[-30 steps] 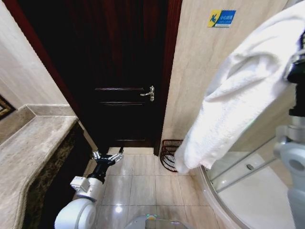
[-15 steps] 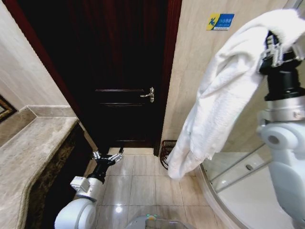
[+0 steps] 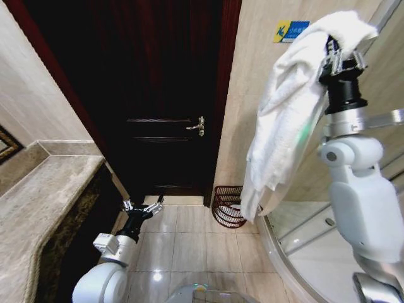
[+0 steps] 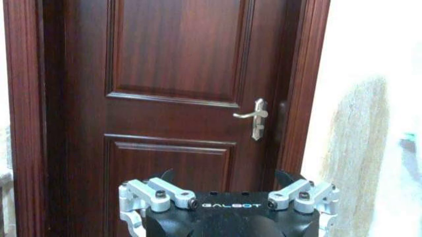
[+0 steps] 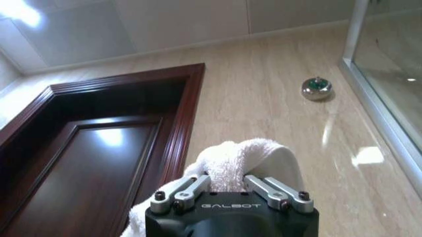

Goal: Discard the used towel into the hamper.

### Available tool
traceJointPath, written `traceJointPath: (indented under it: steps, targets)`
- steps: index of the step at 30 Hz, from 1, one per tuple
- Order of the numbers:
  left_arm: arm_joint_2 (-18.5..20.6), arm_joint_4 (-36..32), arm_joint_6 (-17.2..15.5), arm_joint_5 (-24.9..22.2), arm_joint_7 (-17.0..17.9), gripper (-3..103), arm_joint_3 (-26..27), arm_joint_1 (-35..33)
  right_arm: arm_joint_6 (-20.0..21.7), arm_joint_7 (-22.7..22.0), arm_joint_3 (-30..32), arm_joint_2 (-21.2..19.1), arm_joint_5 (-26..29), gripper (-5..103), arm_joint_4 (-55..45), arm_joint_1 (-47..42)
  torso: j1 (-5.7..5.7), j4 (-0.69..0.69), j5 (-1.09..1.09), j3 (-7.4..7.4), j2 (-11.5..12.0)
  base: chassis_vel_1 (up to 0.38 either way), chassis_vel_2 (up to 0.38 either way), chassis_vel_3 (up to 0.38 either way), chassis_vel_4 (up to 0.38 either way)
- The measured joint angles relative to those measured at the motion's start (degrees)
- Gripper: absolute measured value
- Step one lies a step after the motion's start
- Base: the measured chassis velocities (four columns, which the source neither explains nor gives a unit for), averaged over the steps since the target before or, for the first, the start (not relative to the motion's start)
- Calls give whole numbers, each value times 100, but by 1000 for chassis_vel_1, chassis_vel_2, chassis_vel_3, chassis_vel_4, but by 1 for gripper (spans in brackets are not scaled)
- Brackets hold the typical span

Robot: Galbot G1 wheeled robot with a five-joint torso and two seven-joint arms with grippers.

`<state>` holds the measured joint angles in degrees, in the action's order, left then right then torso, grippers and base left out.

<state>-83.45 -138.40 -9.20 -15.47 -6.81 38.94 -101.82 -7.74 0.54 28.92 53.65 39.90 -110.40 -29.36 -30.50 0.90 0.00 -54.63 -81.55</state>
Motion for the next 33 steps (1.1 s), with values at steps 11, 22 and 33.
traceJointPath:
  steps: [11,22,33]
  targets:
    - [0,0,0,0,0,100,0,-1,-19,47,-52,28,-15,10,147,7,10,-1,0,8,11,-20,15,14,-16]
    - [0,0,0,0,0,100,0,1,-257,91,-230,119,-39,10,440,95,4,1,1,9,23,-97,96,116,-95]
    - [0,0,0,0,0,100,0,-1,-291,87,-428,179,-193,10,961,993,16,0,-1,15,22,5,-7,-10,2]
